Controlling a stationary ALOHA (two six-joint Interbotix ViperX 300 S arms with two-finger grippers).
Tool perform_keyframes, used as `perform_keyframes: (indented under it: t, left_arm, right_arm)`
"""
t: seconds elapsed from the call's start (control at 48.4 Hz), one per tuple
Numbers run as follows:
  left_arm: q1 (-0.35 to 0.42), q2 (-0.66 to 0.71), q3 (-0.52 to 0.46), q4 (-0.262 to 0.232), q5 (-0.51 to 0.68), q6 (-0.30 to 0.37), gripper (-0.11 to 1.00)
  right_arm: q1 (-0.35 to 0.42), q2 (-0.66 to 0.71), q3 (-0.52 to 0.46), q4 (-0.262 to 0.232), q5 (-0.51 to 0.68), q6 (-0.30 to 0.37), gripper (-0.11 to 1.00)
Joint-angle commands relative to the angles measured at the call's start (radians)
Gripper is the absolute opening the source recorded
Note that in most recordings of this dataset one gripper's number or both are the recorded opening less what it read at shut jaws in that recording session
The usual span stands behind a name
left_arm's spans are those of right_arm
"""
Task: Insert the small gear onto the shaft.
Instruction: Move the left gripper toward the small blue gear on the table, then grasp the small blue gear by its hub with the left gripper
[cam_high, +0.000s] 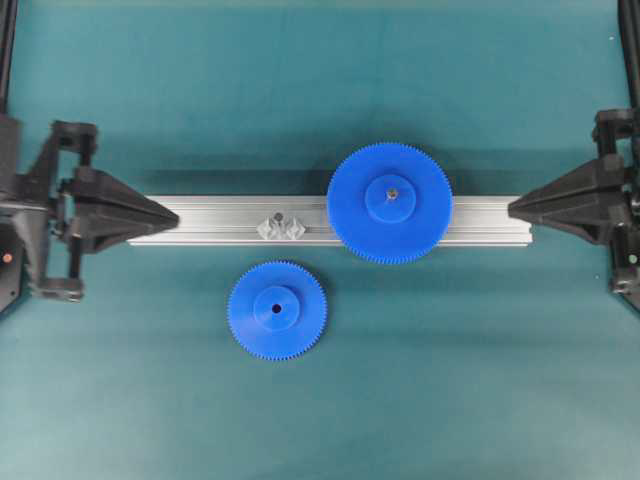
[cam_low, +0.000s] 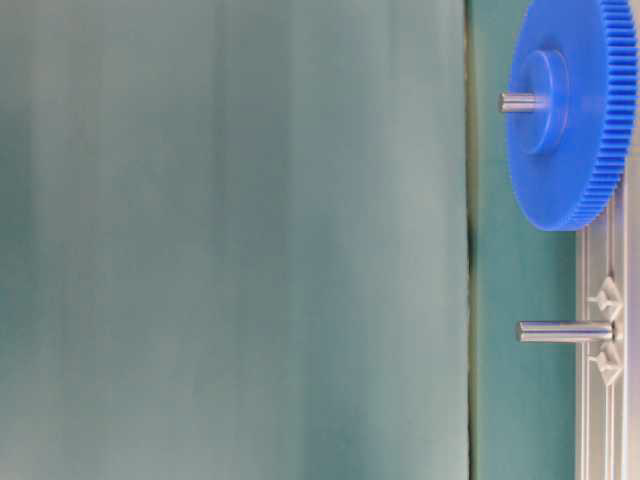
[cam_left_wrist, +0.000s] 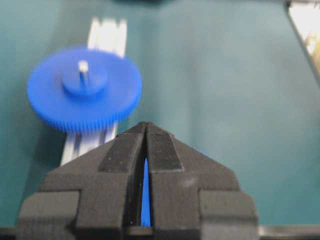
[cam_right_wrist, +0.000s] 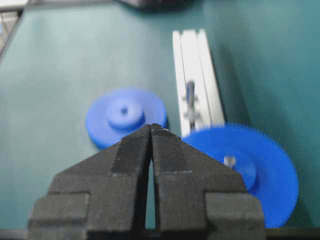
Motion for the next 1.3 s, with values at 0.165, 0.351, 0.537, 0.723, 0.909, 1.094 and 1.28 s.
perform_keyframes:
  t: [0.165, 0.351, 0.537, 0.723, 0.909, 1.094, 1.28]
  left_arm:
    - [-0.023, 0.129, -0.121, 0.003, 0.172, 0.025, 0.00]
    - [-0.025, 0.196, -0.150, 0.005, 0.202, 0.025, 0.00]
    - [-0.026, 0.242, -0.176, 0.005, 0.252, 0.025, 0.00]
    - [-0.040, 0.298, -0.193, 0.003, 0.259, 0.025, 0.15]
    - [-0.051, 0.371, -0.236, 0.005, 0.265, 0.017, 0.67]
    - [-0.051, 0.494, -0.287, 0.005, 0.287, 0.006, 0.92]
    - [-0.054, 0.621, -0.350, 0.005, 0.308, 0.006, 0.91]
  right_arm:
    - [0.003, 0.184, -0.109, -0.005, 0.081, 0.005, 0.05]
    - [-0.011, 0.313, -0.138, -0.020, 0.075, 0.005, 0.06]
    - [-0.015, 0.371, -0.158, -0.026, 0.081, 0.005, 0.11]
    - [-0.018, 0.396, -0.161, -0.026, 0.084, 0.003, 0.17]
    - [-0.023, 0.408, -0.163, -0.026, 0.094, 0.003, 0.27]
    - [-0.031, 0.411, -0.163, -0.026, 0.114, 0.003, 0.42]
    - [-0.041, 0.411, -0.163, -0.026, 0.135, 0.003, 0.61]
